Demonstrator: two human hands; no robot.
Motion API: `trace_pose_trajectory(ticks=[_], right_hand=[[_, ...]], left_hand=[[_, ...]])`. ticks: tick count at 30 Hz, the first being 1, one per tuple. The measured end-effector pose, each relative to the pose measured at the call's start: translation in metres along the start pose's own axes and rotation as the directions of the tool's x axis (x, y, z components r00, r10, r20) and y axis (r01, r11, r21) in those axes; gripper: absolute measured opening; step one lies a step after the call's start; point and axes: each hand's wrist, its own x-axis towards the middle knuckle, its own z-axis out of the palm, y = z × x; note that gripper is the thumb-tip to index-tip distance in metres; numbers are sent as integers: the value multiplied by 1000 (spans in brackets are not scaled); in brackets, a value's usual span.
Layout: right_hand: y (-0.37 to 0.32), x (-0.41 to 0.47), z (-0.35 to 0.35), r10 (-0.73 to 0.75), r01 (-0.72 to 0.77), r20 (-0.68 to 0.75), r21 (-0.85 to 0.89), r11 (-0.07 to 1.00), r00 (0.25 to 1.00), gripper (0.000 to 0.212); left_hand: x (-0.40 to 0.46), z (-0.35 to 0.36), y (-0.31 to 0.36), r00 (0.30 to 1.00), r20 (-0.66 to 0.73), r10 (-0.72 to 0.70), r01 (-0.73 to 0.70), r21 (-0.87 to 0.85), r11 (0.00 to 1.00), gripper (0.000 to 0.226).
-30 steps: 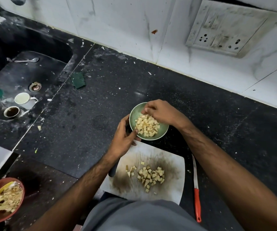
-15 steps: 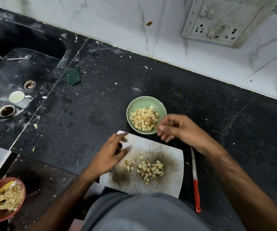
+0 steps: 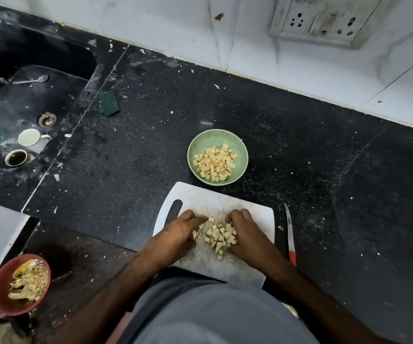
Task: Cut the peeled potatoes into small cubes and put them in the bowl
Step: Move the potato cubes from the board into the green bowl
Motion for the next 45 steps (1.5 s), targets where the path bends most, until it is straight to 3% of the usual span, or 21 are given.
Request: trace_pose_trajectory(ticks=[4,9,12,16,18,20,23,27,29,31,33,35,39,45], right_hand=[[-17,8,10,-78,79,-28,37,996,997,50],[-6,-1,-2,-98,106,-45,240,965,994,50],[10,-17,-11,-119,134,-86,189,973,989,48],[22,-31,-3,66,-72,51,125,990,996,85],[17,-32,10,56,-67,90,119,991,994,99],[6,-28,20,7,-15,47,170,985,999,94],[-6,-18,23,-2,30,-95,301,953,996,81],[0,-17,9,1,67,-171,391,918,985,72],[7,-20,3,-90,138,-187,258,956,978,81],[13,-19,4,-214,222,-134,49,974,968,106],[17,-11,12,-365,349,-89,-158,924,927,117],[17,1,21,-477,444,-47,-297,846,878,115],[10,21,34,-587,539,30,-434,722,809,86],[15,22,39,-719,625,-21,-478,618,695,39]], left_hand=[[6,8,12,999,-35,25,-25,-10,1000,78],[0,-1,12,998,-44,-55,42,-245,969,75],[-11,-4,7,995,-84,-61,40,-233,972,69],[-14,-2,0,994,-86,-62,59,-40,997,89],[-10,5,5,996,-76,-43,45,30,999,103],[-6,14,14,996,-91,-20,26,73,997,107],[0,25,20,982,-186,30,-8,122,993,95],[-5,17,18,987,-152,-61,41,-131,991,91],[-9,12,11,989,-138,-58,25,-228,973,93],[-13,9,4,988,-145,-43,10,-216,976,92],[-16,7,-2,978,-208,14,-7,35,999,90],[-19,6,-7,962,-267,52,23,273,962,89],[-22,8,-18,956,-288,63,50,369,928,87],[-30,11,-17,952,-289,96,44,441,896,80]])
